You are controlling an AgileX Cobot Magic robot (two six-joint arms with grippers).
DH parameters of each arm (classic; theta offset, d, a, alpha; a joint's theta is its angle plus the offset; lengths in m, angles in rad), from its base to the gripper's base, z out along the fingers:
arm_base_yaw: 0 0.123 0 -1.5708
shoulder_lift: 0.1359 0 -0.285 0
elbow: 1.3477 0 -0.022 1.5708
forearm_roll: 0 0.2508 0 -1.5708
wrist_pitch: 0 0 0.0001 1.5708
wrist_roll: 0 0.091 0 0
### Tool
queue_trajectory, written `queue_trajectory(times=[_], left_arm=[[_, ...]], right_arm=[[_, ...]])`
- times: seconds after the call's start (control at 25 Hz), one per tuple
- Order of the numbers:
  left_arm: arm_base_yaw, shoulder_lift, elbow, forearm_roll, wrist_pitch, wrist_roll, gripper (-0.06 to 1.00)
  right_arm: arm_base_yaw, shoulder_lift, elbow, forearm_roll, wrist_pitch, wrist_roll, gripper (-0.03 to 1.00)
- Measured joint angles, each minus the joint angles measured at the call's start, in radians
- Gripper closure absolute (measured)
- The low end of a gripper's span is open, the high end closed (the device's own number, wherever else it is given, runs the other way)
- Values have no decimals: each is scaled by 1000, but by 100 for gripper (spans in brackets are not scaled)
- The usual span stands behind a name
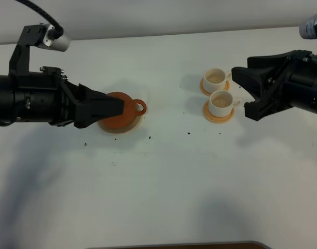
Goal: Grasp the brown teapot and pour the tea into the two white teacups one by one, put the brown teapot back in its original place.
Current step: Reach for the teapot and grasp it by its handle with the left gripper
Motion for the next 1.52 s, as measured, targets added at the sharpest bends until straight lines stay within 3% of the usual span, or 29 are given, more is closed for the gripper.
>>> queue_trajectory(times=[0.28,0.56,0.68,0.8,0.96,1.08,1.28,1.36,1.52], left_arm=[[0,0,-9,285,-64,-303,37],[0,0,-9,674,-115,-677,37],[0,0,-9,796,-120,-816,37],[0,0,-9,871,-129,-902,37],[0,21,-10,891,-175,-942,37],[0,74,-31,892,-188,-951,37],[0,189,-105,882,-181,-953,37],[0,224,-145,853,-172,-953,37],[-13,277,-215,774,-144,-900,37]], right_arm=[[0,49,-16,-1,-30,64,60],[0,103,-23,-43,-62,144,60],[0,109,-23,-88,-62,202,60],[0,110,-23,-153,-60,280,60],[0,110,-23,-298,-46,445,60],[0,111,-49,-500,3,651,60],[0,112,-178,-1038,181,1164,60],[0,112,-215,-1277,257,1370,60],[0,112,-243,-1659,431,1747,60]])
